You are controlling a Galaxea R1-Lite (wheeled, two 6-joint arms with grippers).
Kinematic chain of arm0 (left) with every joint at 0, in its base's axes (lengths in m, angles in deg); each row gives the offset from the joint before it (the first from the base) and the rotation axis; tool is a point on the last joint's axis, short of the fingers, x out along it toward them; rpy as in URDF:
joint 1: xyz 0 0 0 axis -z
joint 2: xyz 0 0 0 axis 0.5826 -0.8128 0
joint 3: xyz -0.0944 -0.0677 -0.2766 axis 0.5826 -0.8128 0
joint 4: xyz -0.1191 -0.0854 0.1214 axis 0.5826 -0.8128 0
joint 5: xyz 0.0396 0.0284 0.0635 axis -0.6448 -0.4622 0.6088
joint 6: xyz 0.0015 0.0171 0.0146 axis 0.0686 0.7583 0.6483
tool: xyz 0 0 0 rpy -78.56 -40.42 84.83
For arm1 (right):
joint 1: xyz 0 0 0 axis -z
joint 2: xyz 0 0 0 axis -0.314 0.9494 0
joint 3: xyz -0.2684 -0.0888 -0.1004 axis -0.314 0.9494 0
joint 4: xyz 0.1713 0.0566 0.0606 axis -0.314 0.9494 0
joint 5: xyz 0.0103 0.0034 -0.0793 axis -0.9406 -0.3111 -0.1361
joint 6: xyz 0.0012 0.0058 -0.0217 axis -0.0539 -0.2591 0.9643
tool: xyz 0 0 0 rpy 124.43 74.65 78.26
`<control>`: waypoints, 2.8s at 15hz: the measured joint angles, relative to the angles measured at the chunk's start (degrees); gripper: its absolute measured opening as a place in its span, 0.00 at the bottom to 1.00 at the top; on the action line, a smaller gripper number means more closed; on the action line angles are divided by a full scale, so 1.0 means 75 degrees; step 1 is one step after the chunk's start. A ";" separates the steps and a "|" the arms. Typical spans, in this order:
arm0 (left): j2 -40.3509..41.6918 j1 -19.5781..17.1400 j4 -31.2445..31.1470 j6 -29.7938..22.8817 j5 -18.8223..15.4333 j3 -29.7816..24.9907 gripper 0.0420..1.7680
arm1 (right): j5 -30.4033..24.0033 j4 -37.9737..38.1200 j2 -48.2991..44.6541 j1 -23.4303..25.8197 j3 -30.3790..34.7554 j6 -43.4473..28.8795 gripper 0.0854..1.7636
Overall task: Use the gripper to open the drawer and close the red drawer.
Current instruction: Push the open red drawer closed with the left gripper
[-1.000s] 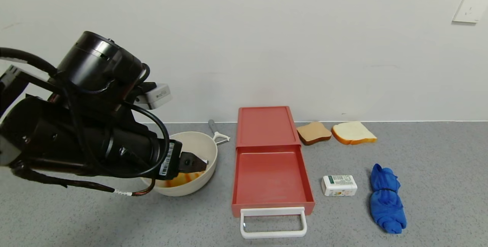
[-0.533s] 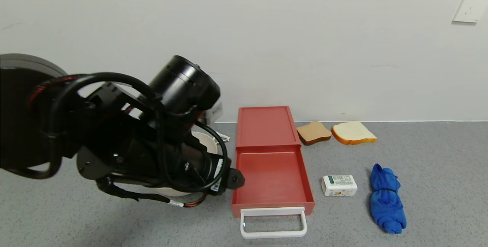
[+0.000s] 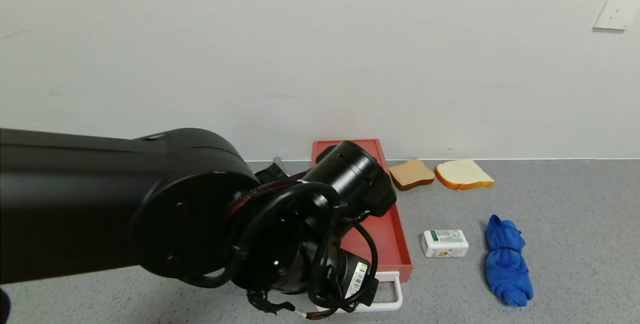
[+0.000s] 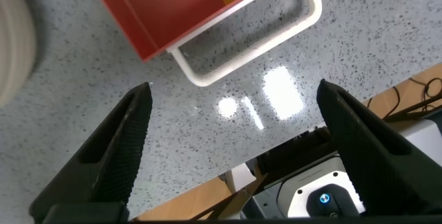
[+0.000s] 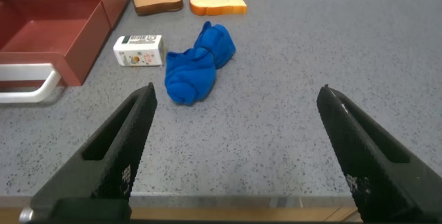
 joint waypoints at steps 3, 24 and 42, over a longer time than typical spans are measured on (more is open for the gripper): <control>-0.0533 0.0140 -0.0338 -0.1349 0.0452 0.0229 0.97 | 0.0000 0.0000 0.0000 0.0000 0.0000 0.0002 0.97; -0.1047 0.0556 -0.1477 -0.3553 -0.0140 0.0718 0.97 | 0.0000 -0.0003 0.0000 0.0010 0.0000 0.0000 0.97; -0.2576 0.0171 -0.1515 -0.6641 -0.0367 0.1777 0.97 | 0.0003 -0.0003 0.0000 -0.0024 0.0000 0.0002 0.97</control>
